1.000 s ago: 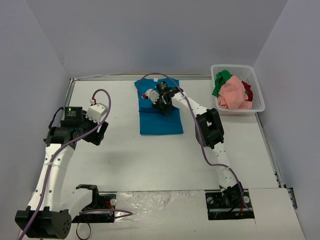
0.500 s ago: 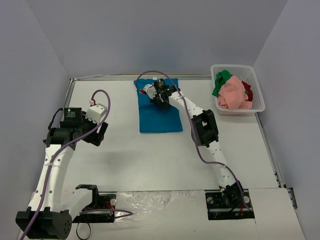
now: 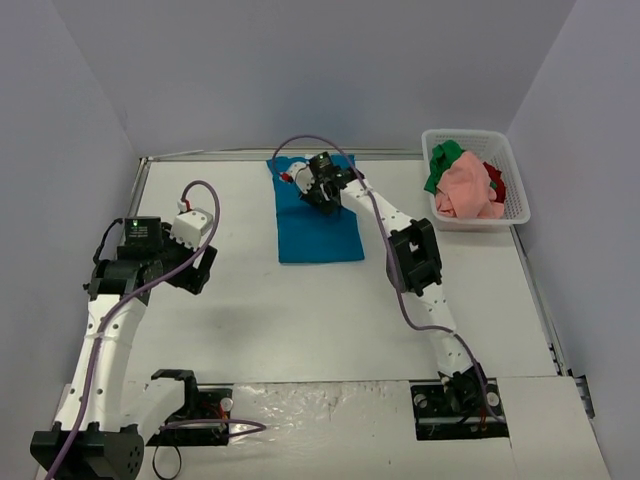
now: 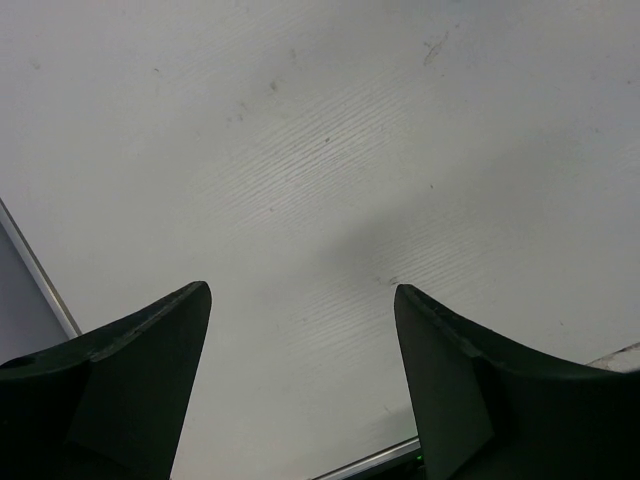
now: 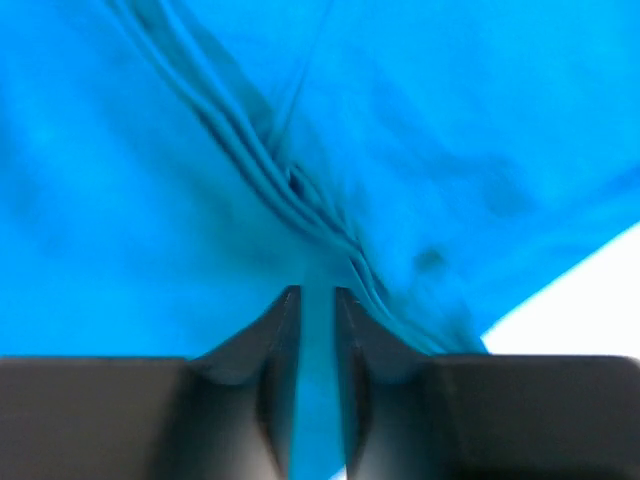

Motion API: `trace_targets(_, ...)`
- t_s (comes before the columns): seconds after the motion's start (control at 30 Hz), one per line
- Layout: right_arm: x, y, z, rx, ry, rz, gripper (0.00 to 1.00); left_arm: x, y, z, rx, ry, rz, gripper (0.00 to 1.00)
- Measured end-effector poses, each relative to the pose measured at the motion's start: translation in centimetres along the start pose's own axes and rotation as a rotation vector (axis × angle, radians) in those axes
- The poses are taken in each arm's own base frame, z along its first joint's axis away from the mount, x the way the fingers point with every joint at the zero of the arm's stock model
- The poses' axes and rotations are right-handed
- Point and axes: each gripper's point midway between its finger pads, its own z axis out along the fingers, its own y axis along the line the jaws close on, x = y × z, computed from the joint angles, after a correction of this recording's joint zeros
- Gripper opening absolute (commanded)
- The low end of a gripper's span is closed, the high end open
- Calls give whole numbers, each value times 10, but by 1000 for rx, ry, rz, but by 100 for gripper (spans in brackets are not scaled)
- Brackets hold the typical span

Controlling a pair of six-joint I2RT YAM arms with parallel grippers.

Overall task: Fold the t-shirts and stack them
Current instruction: Fold the folded rectangular tshirt in 1/3 of the way, then grab one side of the 2/3 rectangular tshirt with both arms

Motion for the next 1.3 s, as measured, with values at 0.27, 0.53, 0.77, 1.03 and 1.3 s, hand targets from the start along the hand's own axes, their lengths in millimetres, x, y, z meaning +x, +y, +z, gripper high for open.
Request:
trace_targets(0.27,-55,-25,-180,105,-238,-10,60,-5,-8,-9,28,-45,24,94)
trace_targets(0.53,74,-3,-275,149,-170,-35,55,-6,-14,-26,10,-119,72,94)
trace_targets(0.77,210,53,-222,-36,187,71,65,-8,-18,-42,-18,-189,96,94)
trace_targets(1.03,187,45,-243,19,72,81,65,4,-26,-27,33,-162,105,94)
trace_targets(1.3,169,29,-224,22,71,129,64,7,-15,-5,45,-88,126,94)
